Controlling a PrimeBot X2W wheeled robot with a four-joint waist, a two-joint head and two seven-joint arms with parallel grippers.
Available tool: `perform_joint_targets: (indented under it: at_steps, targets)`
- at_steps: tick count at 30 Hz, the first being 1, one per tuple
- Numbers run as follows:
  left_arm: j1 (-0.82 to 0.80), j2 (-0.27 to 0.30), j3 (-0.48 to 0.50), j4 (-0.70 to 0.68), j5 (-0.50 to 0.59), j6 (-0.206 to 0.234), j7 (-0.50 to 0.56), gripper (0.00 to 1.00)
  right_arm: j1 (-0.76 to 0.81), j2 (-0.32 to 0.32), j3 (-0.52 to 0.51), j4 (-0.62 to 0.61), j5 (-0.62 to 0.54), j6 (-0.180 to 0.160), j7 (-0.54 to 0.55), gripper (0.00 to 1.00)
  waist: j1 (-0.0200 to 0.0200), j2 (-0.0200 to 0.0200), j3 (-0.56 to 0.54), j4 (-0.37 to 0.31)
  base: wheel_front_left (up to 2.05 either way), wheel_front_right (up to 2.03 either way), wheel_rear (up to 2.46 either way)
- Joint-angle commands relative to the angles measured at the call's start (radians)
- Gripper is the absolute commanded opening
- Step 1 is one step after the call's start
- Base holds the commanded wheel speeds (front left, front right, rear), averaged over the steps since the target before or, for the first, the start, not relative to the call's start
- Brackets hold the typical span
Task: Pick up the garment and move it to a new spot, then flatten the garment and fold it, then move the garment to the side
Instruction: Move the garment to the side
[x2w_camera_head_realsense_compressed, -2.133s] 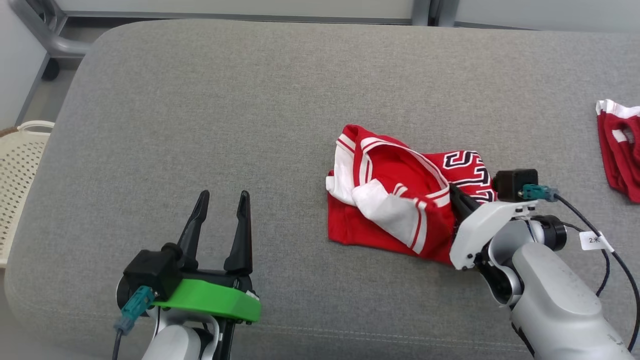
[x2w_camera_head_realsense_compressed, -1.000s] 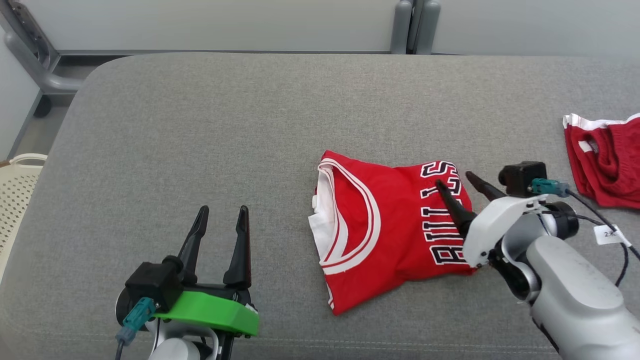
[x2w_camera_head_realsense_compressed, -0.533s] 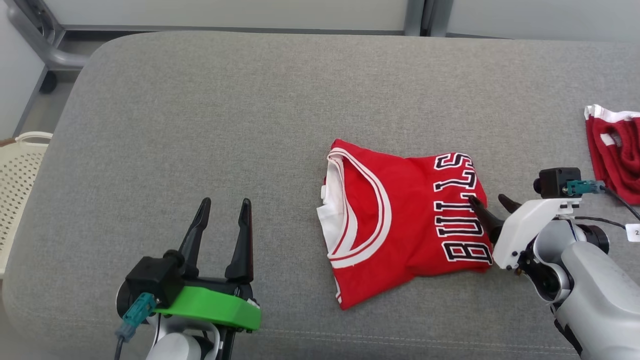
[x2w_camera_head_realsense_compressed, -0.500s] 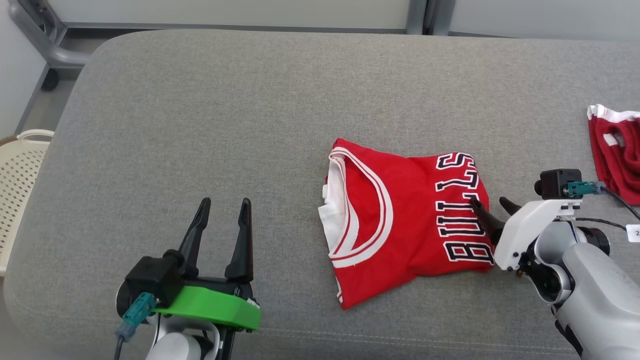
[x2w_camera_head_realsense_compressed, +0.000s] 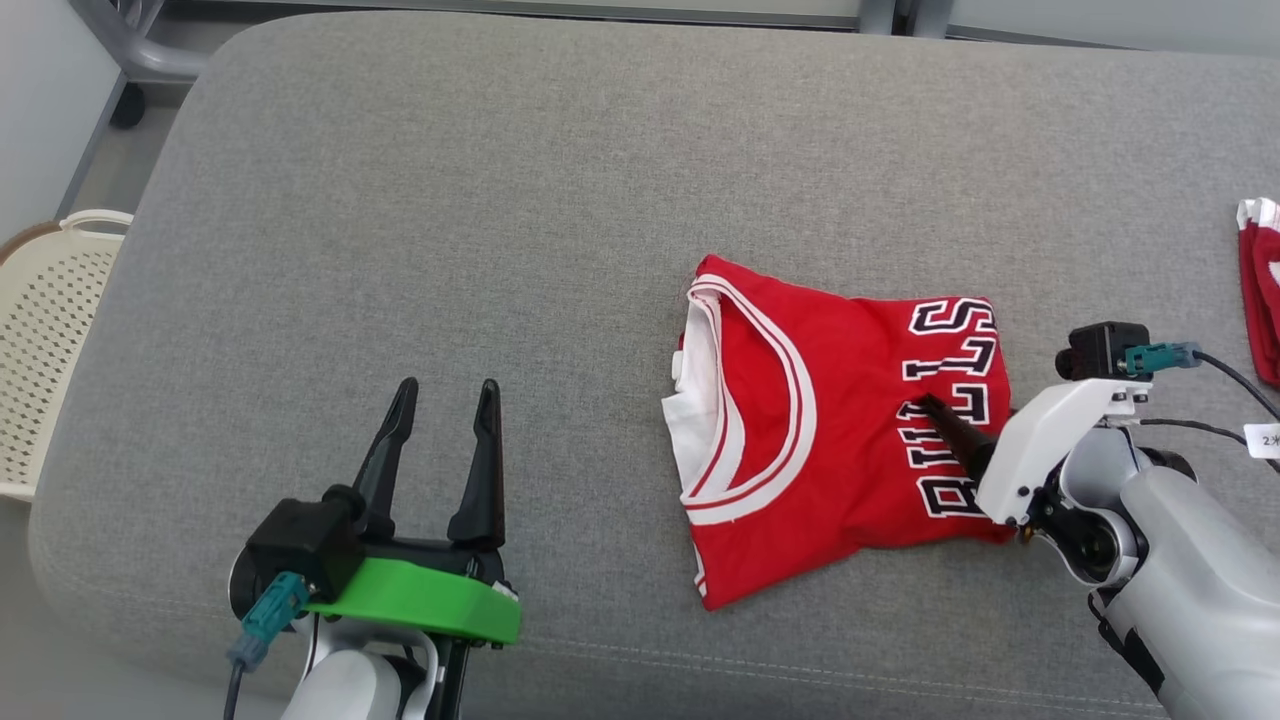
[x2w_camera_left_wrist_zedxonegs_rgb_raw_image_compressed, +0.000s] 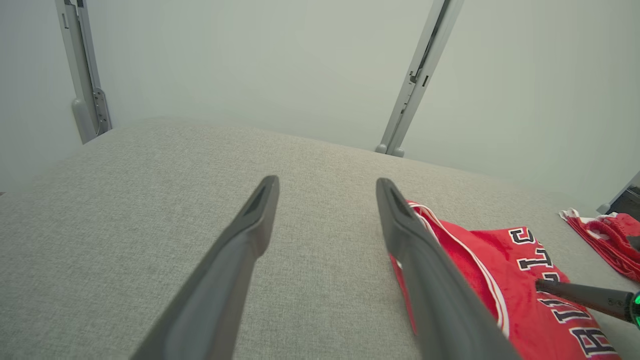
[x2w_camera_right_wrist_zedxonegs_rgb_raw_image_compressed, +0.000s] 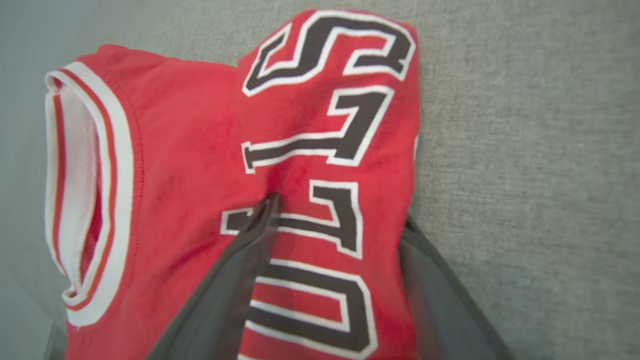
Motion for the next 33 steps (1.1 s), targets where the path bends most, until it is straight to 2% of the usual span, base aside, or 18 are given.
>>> perform_joint_targets:
  at_steps: [1, 2, 3, 11, 16, 33]
  targets:
    - [-0.02, 0.0, 0.0, 0.004, -0.001, 0.002, -0.005, 1.0, -0.003, -0.001, 0.01, -0.002, 0.007, 0.0, 0.0, 0.36, 0.0, 0.0, 0.003, 0.002, 0.0, 0.0, 0.0]
    - [-0.022, -0.001, 0.001, 0.005, -0.001, 0.003, -0.006, 1.0, -0.008, -0.006, 0.019, -0.006, 0.01, 0.0, -0.011, 0.23, 0.0, 0.0, 0.004, 0.002, 0.0, 0.0, 0.0]
    - [-0.023, -0.001, 0.002, 0.006, -0.001, 0.004, -0.007, 1.0, -0.016, -0.012, 0.024, -0.007, 0.01, 0.0, -0.024, 0.0, 0.0, 0.0, 0.005, 0.002, 0.0, 0.0, 0.0]
    - [-0.009, -0.001, 0.008, 0.011, -0.006, 0.009, -0.012, 1.0, -0.069, -0.044, 0.063, 0.0, 0.031, 0.0, -0.067, 0.0, 0.0, 0.0, -0.006, -0.023, 0.0, 0.0, 0.0]
    - [0.004, -0.001, 0.009, 0.011, -0.008, 0.009, -0.015, 1.0, -0.125, -0.097, 0.061, -0.022, 0.043, 0.0, -0.043, 0.0, 0.0, 0.0, -0.018, -0.071, 0.0, 0.0, 0.0]
    - [-0.007, 0.006, 0.002, 0.005, -0.007, 0.01, -0.019, 1.0, -0.259, -0.269, -0.074, -0.077, -0.081, 0.0, 0.108, 0.0, 0.0, 0.0, -0.008, -0.173, 0.0, 0.0, 0.0]
